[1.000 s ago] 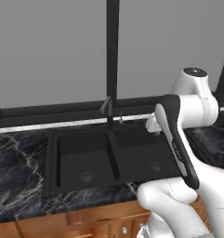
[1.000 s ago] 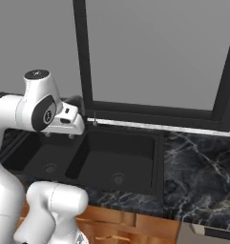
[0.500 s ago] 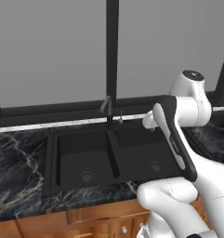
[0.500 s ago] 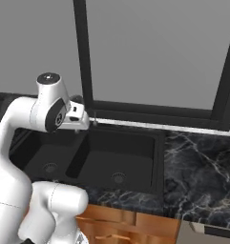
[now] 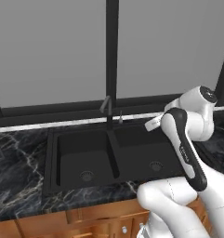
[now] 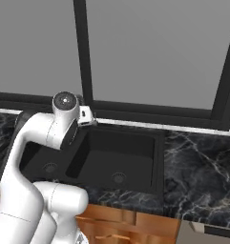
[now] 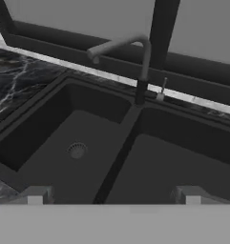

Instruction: Turn on the sink faucet and place the jug under the water for a few seconds to fill it up.

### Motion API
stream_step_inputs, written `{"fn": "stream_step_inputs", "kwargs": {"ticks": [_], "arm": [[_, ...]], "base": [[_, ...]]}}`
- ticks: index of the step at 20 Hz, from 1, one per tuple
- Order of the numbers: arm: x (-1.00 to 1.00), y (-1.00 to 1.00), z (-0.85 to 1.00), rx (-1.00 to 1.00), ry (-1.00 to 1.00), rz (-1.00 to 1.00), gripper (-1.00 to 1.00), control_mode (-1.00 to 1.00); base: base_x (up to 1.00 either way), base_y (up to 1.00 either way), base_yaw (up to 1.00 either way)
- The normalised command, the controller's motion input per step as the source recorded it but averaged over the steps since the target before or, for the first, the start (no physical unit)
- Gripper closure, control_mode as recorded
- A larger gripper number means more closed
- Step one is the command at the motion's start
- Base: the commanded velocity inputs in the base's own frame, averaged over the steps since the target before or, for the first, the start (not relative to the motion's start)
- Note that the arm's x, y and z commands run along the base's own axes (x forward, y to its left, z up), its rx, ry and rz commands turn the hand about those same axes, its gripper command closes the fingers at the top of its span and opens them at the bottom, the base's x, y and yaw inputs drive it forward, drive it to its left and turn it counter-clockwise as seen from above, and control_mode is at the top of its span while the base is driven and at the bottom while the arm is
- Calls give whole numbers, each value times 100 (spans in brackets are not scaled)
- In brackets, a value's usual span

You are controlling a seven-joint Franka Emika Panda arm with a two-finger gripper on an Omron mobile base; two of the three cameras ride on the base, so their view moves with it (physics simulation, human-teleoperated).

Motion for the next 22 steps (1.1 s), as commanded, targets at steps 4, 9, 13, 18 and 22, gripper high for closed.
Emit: {"fn": "stream_step_inputs", "kwargs": {"ticks": [4, 9, 13, 18, 22], "arm": [[63, 0, -1, 8, -6, 25, -100, -100], [71, 0, -7, 11, -5, 24, -100, -100], [49, 0, -23, 3, -11, 22, -100, -100], [40, 2, -30, 1, -14, 17, -100, -100], [56, 0, -29, 8, -8, 11, -100, -100]], "base": [[0, 0, 0], [0, 0, 0], [0, 0, 0], [0, 0, 0], [0, 0, 0]]}}
